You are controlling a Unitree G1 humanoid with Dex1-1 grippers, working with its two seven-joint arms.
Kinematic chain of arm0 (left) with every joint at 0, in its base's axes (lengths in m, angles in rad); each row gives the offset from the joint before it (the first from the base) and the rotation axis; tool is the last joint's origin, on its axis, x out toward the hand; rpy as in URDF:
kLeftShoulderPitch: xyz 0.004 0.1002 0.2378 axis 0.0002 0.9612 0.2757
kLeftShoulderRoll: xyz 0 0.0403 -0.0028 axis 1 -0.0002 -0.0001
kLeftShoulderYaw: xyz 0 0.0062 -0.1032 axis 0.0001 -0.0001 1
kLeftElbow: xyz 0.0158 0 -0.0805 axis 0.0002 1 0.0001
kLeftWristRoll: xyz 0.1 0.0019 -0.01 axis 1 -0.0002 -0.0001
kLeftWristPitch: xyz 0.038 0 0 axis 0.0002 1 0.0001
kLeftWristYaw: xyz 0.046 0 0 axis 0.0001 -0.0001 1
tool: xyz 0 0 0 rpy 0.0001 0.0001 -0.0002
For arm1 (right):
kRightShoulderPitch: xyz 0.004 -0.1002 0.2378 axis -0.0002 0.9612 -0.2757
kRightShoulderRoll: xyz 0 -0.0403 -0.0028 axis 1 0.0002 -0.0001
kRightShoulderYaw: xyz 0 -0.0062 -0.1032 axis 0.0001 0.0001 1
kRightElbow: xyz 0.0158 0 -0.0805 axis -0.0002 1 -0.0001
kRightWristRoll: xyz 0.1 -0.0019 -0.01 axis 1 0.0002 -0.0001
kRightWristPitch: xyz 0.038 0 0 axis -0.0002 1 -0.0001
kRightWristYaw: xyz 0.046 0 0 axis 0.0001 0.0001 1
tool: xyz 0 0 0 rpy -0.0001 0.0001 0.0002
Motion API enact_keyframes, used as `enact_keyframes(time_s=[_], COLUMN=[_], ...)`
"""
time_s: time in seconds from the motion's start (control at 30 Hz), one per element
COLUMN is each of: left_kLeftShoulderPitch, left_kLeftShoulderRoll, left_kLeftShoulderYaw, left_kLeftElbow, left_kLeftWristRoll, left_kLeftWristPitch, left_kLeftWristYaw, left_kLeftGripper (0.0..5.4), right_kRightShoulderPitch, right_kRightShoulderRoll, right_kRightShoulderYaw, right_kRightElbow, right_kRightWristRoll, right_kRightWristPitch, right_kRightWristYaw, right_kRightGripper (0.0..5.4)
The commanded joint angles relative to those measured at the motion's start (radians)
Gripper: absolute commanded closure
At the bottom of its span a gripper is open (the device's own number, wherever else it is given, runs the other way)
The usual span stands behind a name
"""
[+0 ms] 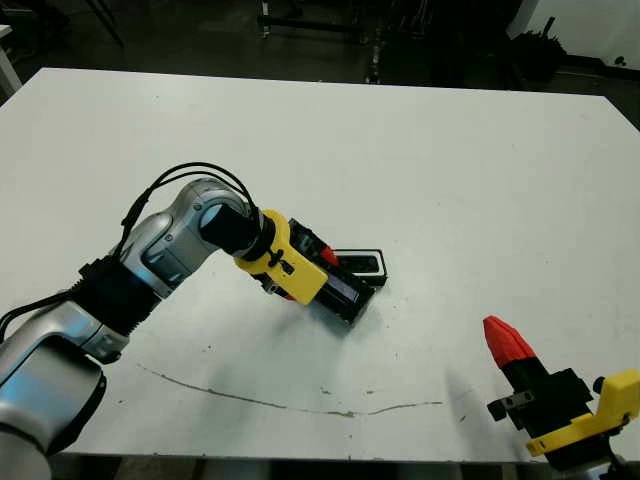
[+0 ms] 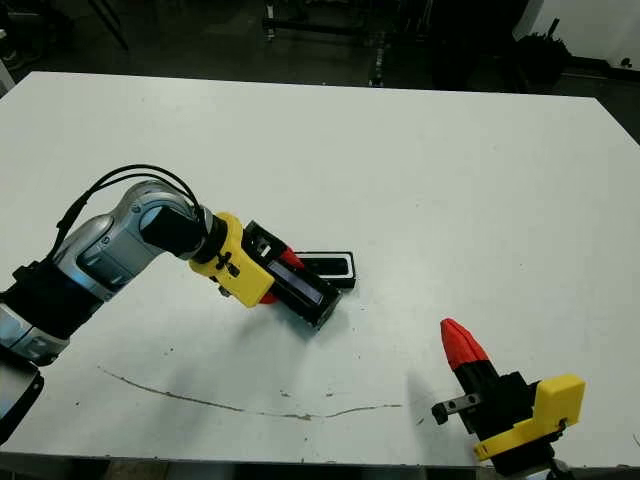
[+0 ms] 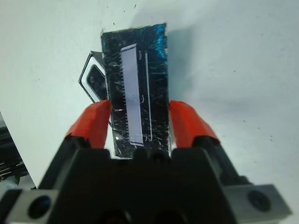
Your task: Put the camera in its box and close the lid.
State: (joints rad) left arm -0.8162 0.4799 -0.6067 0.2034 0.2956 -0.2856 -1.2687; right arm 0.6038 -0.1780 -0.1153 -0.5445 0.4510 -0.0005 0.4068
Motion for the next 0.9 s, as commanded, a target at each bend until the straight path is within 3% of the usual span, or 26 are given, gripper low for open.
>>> enact_keyframes(time_s=[0.03, 0.37, 0.53, 0.73, 0.9], left_kLeftShoulderPitch=[0.005, 0.006, -0.002, -0.093, -0.215], left_kLeftShoulderRoll=[0.013, 0.012, 0.003, 0.016, 0.05], left_kLeftShoulderYaw=[-0.007, -0.011, 0.005, 0.045, 0.044], left_kLeftElbow=[0.008, 0.01, 0.0, -0.109, -0.16], left_kLeftWristRoll=[0.007, 0.015, -0.025, -0.1, -0.16], left_kLeftWristPitch=[-0.005, 0.007, 0.059, 0.239, 0.424], left_kLeftWristYaw=[-0.015, -0.025, -0.058, -0.184, -0.328], left_kLeftGripper=[3.2, 4.72, 5.38, 4.98, 4.24], right_kRightShoulderPitch=[0.005, 0.003, 0.006, 0.001, 0.0], right_kRightShoulderRoll=[-0.004, -0.003, -0.003, -0.006, -0.009], right_kRightShoulderYaw=[-0.001, -0.001, -0.001, -0.001, 0.0], right_kRightElbow=[0.002, 0.009, 0.002, 0.006, -0.005], right_kRightWristRoll=[-0.01, -0.005, -0.005, -0.009, -0.013], right_kRightWristPitch=[-0.006, -0.016, -0.009, -0.007, 0.004], right_kRightWristYaw=[-0.001, 0.009, 0.002, 0.001, -0.007], right_kRightGripper=[5.4, 5.4, 5.4, 5.4, 5.4])
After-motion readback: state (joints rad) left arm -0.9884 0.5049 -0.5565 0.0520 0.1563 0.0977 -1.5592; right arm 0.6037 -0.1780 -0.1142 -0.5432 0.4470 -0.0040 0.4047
